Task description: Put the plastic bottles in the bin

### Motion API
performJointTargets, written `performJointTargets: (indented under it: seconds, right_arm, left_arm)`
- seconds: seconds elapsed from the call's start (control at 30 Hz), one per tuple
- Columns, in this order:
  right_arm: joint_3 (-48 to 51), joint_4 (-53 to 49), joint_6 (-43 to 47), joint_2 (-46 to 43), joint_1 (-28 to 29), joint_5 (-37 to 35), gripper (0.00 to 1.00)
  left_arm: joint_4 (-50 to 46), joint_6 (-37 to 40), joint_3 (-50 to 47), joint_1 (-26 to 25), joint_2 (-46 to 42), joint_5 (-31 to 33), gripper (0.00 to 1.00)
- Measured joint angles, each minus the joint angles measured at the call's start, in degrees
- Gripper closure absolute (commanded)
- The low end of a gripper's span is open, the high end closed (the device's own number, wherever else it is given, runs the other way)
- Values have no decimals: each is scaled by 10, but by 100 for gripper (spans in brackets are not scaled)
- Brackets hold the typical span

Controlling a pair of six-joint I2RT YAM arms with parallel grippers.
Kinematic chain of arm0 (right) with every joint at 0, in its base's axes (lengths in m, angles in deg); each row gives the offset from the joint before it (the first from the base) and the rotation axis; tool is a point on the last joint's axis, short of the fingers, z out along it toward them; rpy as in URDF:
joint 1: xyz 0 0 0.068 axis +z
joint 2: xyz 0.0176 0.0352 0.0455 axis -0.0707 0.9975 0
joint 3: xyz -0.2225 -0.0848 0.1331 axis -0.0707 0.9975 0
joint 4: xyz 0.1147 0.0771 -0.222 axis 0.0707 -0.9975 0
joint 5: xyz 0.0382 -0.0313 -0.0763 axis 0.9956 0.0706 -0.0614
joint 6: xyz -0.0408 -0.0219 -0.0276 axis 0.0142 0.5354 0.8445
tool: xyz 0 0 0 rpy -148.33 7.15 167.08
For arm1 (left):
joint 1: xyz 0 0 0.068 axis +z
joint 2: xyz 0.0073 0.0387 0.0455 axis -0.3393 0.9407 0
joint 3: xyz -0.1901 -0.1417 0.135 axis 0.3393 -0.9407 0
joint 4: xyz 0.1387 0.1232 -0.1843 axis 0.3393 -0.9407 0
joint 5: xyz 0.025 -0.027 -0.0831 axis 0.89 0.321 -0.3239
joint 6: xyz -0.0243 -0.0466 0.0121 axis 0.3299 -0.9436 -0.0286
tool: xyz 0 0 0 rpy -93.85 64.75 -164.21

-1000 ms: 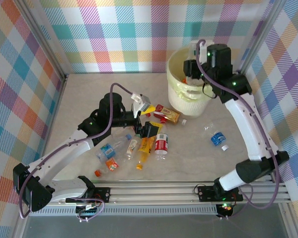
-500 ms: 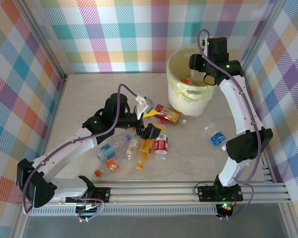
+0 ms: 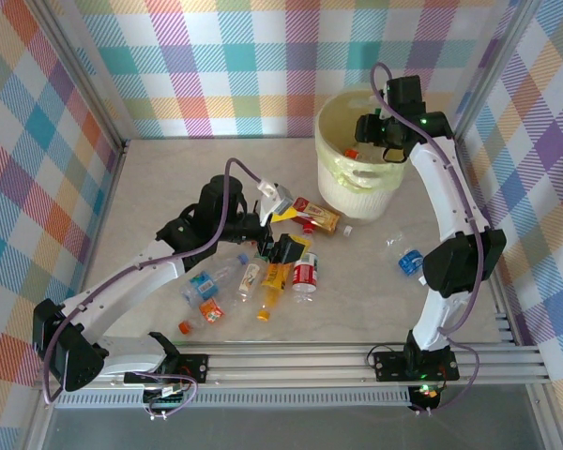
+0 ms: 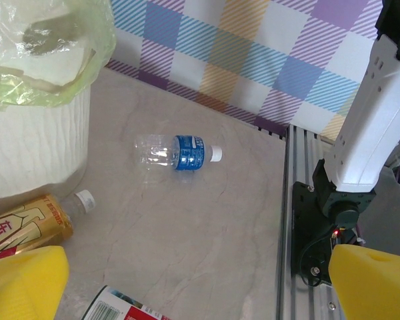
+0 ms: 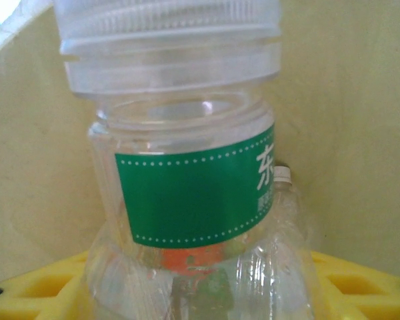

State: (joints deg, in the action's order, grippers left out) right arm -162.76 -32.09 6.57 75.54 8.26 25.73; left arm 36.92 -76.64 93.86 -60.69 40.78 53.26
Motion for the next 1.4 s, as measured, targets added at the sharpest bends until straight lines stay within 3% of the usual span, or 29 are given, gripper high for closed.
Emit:
performJointTargets:
  seconds: [0.2,0.43,0.63,0.87,1.07,1.4]
  right_arm:
    - [-3,-9,-6,0,-1,1,16]
    - [-35,-28,9,-8,-6,-7,13]
    - [-5,-37,28,-66,-8,-16,11]
    - [133,-25,48,-210,-10,-23,1]
    - [258,-26,44,-325,-12,-23,0]
    - [481,-9,-9,-398,-47,-25,0]
  left_arm:
    - [-9,0,0,0,3,0,0]
    - [-9,1,0,-3,3,0,0]
    - [-9,1,1,-3,3,0,0]
    - [-8,1,1,-3,2,-1,0]
    - [-9,1,1,-3,2,-5,0]
    - [-8,0,1,-4,-5,-10,0]
